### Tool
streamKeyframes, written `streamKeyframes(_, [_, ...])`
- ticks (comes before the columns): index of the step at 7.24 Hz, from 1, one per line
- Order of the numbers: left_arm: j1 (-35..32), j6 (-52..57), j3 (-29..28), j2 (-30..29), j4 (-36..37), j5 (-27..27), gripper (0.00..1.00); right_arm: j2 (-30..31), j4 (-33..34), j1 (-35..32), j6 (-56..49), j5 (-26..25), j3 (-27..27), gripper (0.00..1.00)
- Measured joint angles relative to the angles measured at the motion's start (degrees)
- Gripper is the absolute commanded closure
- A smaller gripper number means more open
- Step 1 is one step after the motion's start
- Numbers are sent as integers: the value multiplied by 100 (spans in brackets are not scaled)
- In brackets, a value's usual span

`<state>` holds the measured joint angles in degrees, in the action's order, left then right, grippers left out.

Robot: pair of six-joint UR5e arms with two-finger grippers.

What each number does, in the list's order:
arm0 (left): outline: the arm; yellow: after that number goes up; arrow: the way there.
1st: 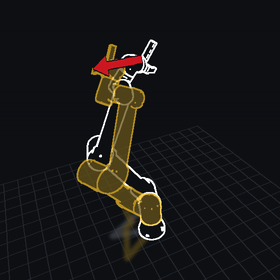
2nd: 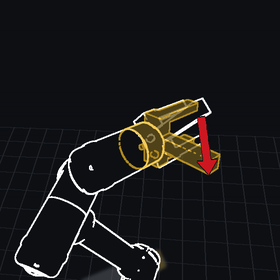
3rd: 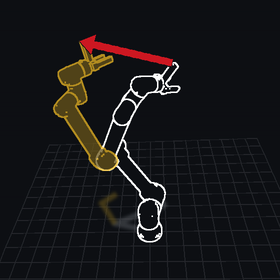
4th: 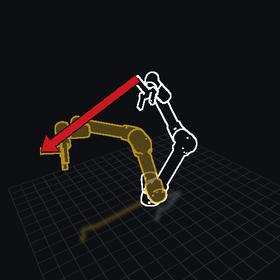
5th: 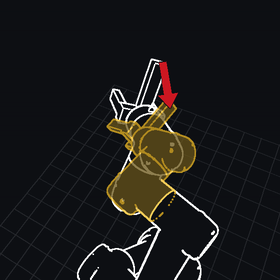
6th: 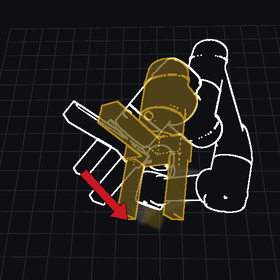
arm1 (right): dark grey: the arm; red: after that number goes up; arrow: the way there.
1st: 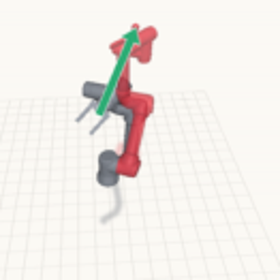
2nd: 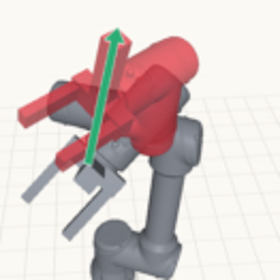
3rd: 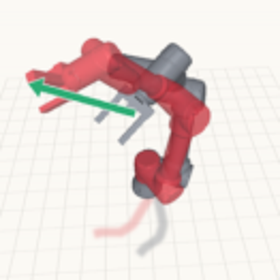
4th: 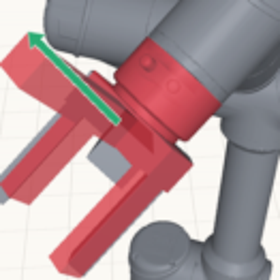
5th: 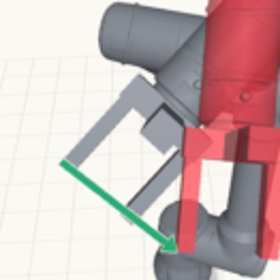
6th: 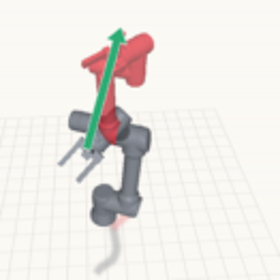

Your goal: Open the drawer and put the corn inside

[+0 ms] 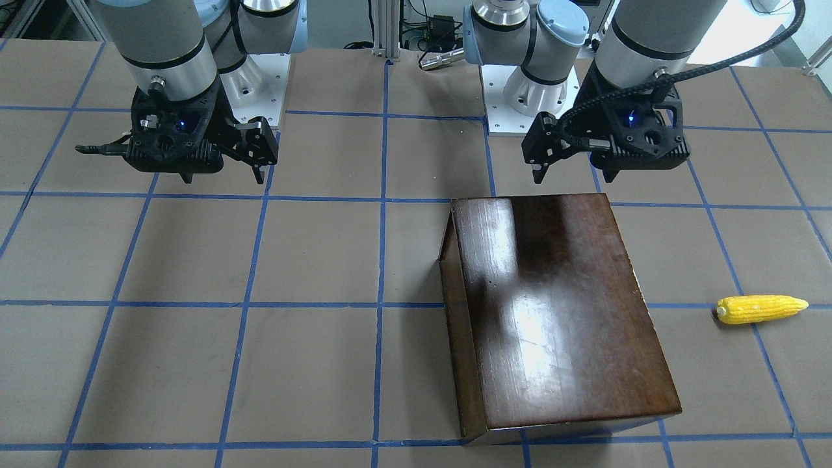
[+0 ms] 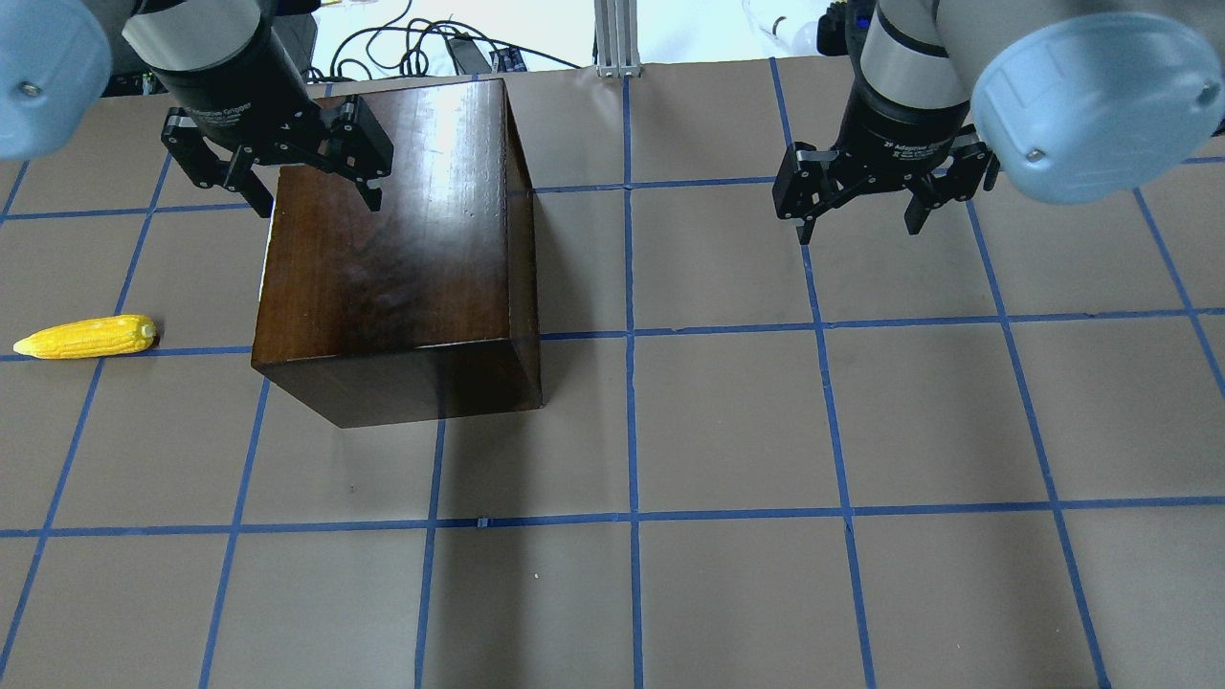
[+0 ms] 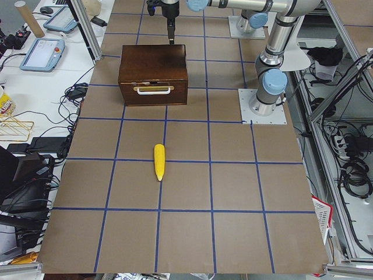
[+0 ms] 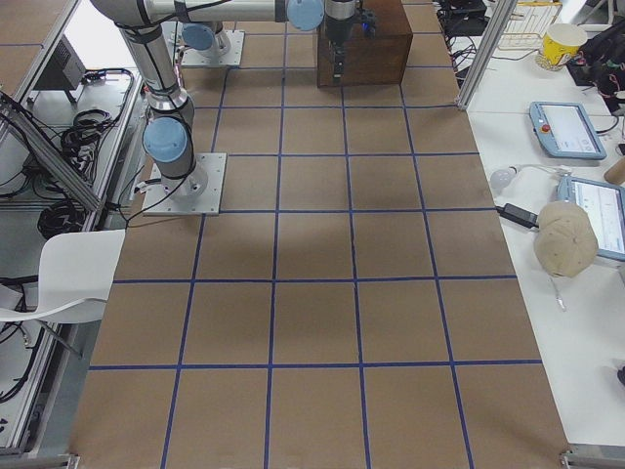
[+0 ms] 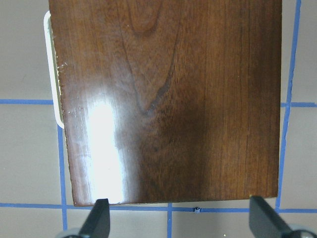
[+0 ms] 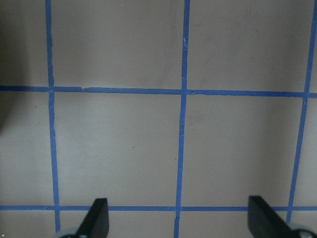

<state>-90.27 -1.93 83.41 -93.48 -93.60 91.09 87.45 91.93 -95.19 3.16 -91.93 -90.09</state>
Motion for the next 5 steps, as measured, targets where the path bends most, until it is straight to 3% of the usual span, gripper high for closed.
streamKeyframes(5, [-1,0,48,11,6,-31,0,0,0,0,0,0,0,0])
